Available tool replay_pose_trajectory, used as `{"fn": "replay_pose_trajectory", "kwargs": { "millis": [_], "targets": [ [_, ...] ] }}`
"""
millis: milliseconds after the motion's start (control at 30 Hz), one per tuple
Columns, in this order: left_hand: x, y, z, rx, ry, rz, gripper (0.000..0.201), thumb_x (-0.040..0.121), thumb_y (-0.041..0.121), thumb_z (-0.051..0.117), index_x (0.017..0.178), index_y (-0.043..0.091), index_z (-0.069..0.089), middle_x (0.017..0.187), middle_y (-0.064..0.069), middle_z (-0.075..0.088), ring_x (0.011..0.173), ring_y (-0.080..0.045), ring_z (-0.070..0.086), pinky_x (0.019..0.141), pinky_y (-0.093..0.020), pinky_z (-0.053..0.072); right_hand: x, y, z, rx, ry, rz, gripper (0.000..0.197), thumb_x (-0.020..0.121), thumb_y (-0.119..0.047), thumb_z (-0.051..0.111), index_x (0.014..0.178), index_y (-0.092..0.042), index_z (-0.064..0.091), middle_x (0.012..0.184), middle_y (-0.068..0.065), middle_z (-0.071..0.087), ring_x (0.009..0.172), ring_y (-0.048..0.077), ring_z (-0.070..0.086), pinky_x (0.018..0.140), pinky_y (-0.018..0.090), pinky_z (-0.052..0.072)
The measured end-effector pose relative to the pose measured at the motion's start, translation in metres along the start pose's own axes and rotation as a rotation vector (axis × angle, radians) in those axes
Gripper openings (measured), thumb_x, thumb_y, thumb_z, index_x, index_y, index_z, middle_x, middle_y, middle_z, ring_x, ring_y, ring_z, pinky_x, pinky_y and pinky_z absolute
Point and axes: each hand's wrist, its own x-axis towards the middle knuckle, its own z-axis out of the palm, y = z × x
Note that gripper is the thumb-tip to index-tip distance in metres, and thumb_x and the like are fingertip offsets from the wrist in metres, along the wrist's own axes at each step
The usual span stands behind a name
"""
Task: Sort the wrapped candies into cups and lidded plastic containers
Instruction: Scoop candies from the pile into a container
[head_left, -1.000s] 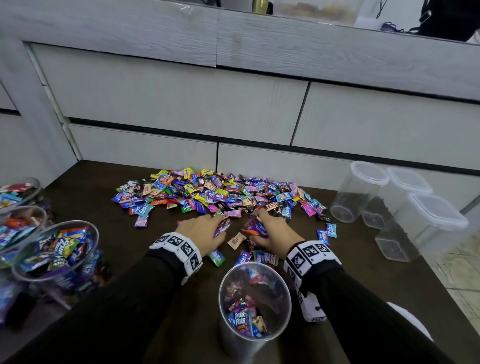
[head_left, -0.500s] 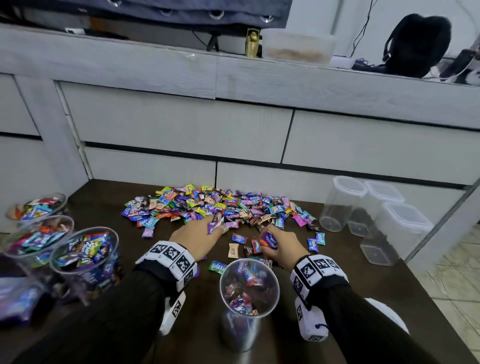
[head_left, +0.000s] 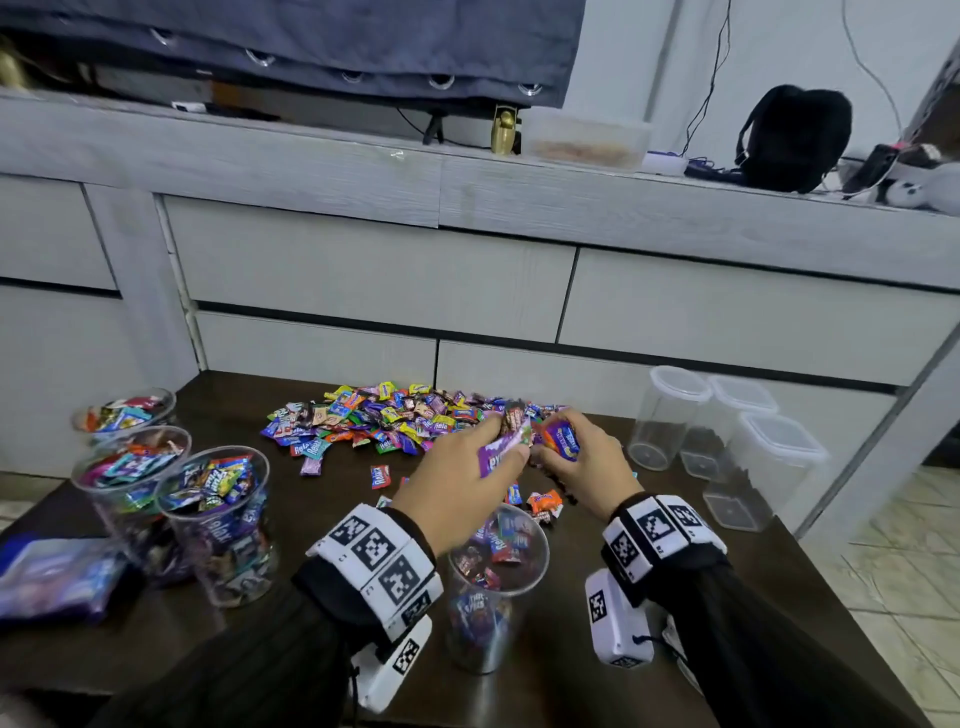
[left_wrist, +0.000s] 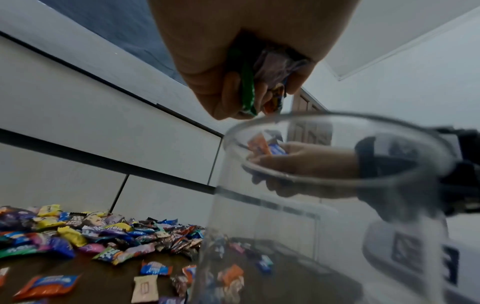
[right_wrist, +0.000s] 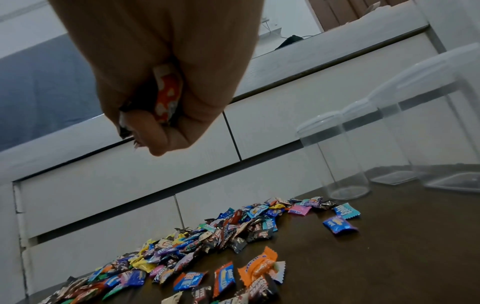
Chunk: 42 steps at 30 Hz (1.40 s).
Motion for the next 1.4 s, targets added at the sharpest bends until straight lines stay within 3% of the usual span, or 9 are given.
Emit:
{"fn": "replay_pose_trajectory", "kwargs": {
  "millis": [133,300,467,600,767,967,1067,1267,1400],
  "targets": [
    [-0.017,-0.003,0.011,0.033,-0.07,0.02,0.046,0.093,0.051,0.044,0.123,0.019,0.057,0.105,0.011,0.06,0.097,-0.007,0.057,0.087,-0.028,0.045,-0.01,-0.005,-0.002,0.019,0.0,-0.021,0.023,0.086,-0.023,0.068,0.105,-0.018,0.056,0.089,-0.005,0.063,0.079,0.012,0.063,0.07,0.022,0.052],
    [-0.026,-0.011,0.019,0.066,-0.095,0.05,0.059,0.092,0.055,0.04,0.132,0.015,0.054,0.121,0.001,0.062,0.112,-0.013,0.056,0.096,-0.031,0.044,-0.015,-0.006,-0.002,0.024,-0.002,-0.03,0.024,0.086,-0.021,0.067,0.107,-0.016,0.056,0.084,-0.006,0.062,0.07,0.001,0.059,0.059,0.01,0.044],
    [-0.034,-0.009,0.021,0.23,-0.168,0.111,0.057,0.094,0.052,0.037,0.136,0.015,0.048,0.129,-0.002,0.057,0.114,-0.016,0.052,0.095,-0.033,0.044,-0.018,-0.006,-0.001,0.028,-0.003,-0.055,0.025,0.086,-0.019,0.068,0.107,-0.015,0.056,0.082,-0.016,0.057,0.072,-0.004,0.056,0.062,0.004,0.043],
    [-0.032,-0.005,0.02,0.343,-0.233,0.161,0.046,0.091,0.048,0.037,0.125,0.019,0.049,0.113,-0.001,0.057,0.103,-0.02,0.056,0.086,-0.042,0.049,-0.018,-0.006,0.0,0.025,-0.015,-0.049,0.026,0.085,-0.024,0.069,0.106,-0.017,0.054,0.082,-0.018,0.055,0.071,-0.003,0.055,0.06,0.004,0.042],
    [-0.03,0.001,0.018,0.564,-0.149,0.278,0.043,0.089,0.046,0.04,0.123,0.022,0.05,0.097,0.004,0.055,0.09,-0.017,0.055,0.064,-0.028,0.039,-0.02,-0.004,0.001,0.009,-0.027,-0.052,0.026,0.086,-0.024,0.069,0.105,-0.016,0.054,0.081,-0.017,0.055,0.071,-0.003,0.055,0.061,0.005,0.042],
    [-0.028,0.007,0.016,0.674,-0.175,0.232,0.039,0.087,0.049,0.043,0.111,0.021,0.057,0.092,0.001,0.061,0.085,-0.022,0.06,0.066,-0.031,0.034,-0.02,-0.003,-0.001,0.016,-0.037,-0.036,0.022,0.086,-0.026,0.068,0.1,-0.024,0.05,0.082,-0.012,0.06,0.073,0.003,0.06,0.061,0.007,0.045],
    [-0.027,0.01,0.016,0.697,-0.206,0.212,0.033,0.085,0.053,0.046,0.1,0.024,0.055,0.084,0.005,0.05,0.084,-0.022,0.059,0.063,-0.03,0.029,-0.02,-0.004,-0.002,0.003,-0.031,-0.042,0.022,0.086,-0.026,0.068,0.099,-0.024,0.051,0.078,-0.017,0.058,0.067,-0.004,0.058,0.06,0.006,0.044],
    [-0.021,0.014,0.01,0.71,-0.357,0.148,0.047,0.086,0.045,0.054,0.126,0.02,0.05,0.112,-0.003,0.05,0.099,-0.027,0.058,0.068,-0.031,0.035,-0.018,-0.004,-0.007,-0.055,-0.038,-0.054,0.027,0.086,-0.027,0.069,0.106,-0.015,0.055,0.083,-0.006,0.062,0.071,0.005,0.059,0.061,0.007,0.044],
    [-0.02,0.02,0.009,0.716,-0.428,0.09,0.049,0.088,0.031,0.056,0.133,0.016,0.045,0.12,-0.009,0.045,0.105,-0.032,0.056,0.074,-0.037,0.04,-0.018,-0.006,-0.007,-0.049,-0.054,-0.037,0.028,0.087,-0.028,0.068,0.108,-0.014,0.055,0.089,0.002,0.067,0.08,0.019,0.065,0.072,0.027,0.053]
  ]
}}
